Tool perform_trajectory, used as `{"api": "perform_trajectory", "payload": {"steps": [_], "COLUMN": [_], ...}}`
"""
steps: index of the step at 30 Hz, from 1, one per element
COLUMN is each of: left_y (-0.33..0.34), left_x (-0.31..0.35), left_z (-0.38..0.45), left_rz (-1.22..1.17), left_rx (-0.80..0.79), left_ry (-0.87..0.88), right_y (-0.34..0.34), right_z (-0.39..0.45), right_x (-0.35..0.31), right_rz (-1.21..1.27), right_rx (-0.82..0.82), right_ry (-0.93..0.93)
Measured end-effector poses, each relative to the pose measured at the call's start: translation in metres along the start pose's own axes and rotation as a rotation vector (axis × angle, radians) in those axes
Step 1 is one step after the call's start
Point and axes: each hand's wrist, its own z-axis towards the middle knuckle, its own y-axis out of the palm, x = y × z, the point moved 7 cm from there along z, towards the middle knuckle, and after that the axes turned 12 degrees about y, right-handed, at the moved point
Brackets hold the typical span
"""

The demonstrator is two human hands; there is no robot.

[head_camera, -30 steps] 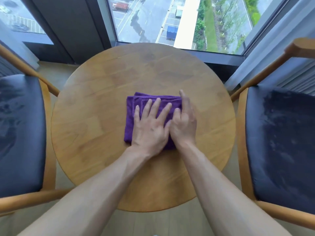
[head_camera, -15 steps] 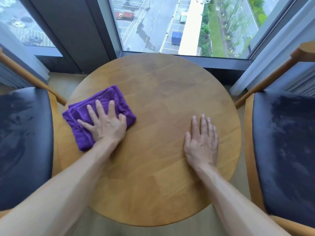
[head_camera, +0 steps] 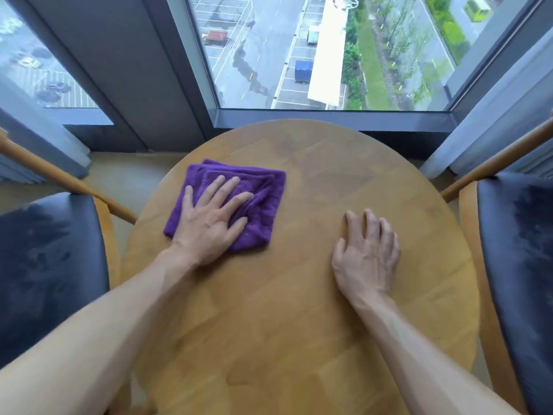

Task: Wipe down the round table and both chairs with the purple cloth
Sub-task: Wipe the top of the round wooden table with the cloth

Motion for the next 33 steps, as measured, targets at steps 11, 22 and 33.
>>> {"api": "perform_trajectory", "payload": {"steps": [11,22,33], "left_y": [0.013,0.0,0.004], "left_x": [0.078,-0.032,0.03], "left_z": [0.14,0.151,0.162], "left_rz": [-0.04,-0.065,-0.046], "left_rx": [-0.045,0.019,-0.065], "left_ry": [0.016,-0.33,0.158], "right_y": [0.006,0.013,0.014], "right_z": [0.022,0.034,0.047], "right_x": [-0.034,-0.048,-0.049], "right_rz": [-0.095,-0.168,-0.204], "right_rx": [-0.002,-0.032,-0.06], "right_ry": [0.225,0.28,0.325]}}
